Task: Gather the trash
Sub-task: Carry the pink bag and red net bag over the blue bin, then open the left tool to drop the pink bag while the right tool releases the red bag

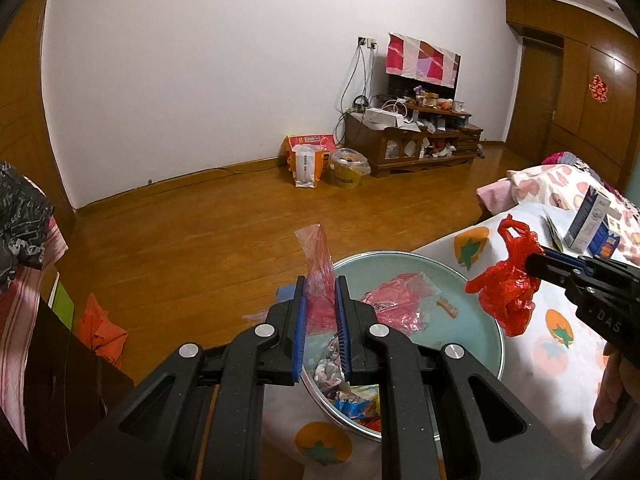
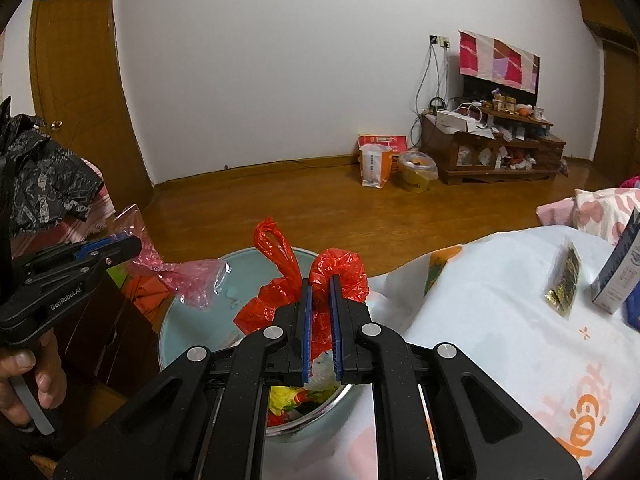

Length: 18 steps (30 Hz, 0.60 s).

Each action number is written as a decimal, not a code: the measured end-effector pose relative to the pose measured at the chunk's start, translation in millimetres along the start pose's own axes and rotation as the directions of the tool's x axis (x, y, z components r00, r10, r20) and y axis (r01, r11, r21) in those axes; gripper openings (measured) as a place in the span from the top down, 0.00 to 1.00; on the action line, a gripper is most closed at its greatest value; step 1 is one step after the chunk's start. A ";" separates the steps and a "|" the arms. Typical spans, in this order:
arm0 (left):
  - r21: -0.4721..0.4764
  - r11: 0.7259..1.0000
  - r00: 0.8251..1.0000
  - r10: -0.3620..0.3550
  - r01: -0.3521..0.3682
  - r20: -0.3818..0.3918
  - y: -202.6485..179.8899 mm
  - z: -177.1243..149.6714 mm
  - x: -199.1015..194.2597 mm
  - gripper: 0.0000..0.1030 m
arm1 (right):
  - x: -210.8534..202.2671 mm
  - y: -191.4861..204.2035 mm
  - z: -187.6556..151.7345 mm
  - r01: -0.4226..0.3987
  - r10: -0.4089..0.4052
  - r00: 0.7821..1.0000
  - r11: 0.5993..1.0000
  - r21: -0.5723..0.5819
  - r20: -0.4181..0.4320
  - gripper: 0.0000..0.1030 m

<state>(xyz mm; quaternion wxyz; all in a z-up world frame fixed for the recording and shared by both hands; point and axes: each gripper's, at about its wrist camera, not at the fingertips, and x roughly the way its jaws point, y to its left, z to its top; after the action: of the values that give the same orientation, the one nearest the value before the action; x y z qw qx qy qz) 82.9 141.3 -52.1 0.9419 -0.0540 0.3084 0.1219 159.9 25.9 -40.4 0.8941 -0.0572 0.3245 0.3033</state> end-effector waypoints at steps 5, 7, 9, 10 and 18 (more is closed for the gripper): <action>-0.004 1.000 1.000 0.001 -0.001 0.003 1.1 0.5 0.9 0.87 | 1.3 1.2 1.1 -0.004 0.004 1.000 1.000 -0.005 -0.002 0.91; -0.006 1.000 1.000 0.002 -0.001 0.004 0.8 0.6 1.1 0.87 | 2.4 2.5 2.2 -0.005 0.005 1.000 1.000 -0.009 -0.002 0.91; -0.006 1.000 1.000 0.001 -0.001 0.004 1.3 0.7 0.9 0.87 | 3.8 4.3 4.7 -0.006 0.006 1.000 1.000 -0.012 -0.002 0.91; -0.007 1.000 1.000 0.000 0.000 0.004 1.2 0.7 0.8 0.86 | 3.7 4.3 5.0 -0.007 0.007 1.000 1.000 -0.014 -0.002 0.91; -0.016 1.000 1.000 -0.023 0.024 0.013 2.8 0.7 -6.5 0.71 | 4.6 3.0 7.8 -0.011 0.011 1.000 1.000 -0.005 0.027 0.71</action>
<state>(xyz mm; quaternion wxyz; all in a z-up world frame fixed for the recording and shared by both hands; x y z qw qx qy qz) 77.5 142.9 -47.8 0.9448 -0.0643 0.3006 0.1136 165.2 33.0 -36.8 0.8965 -0.0537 0.3121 0.3099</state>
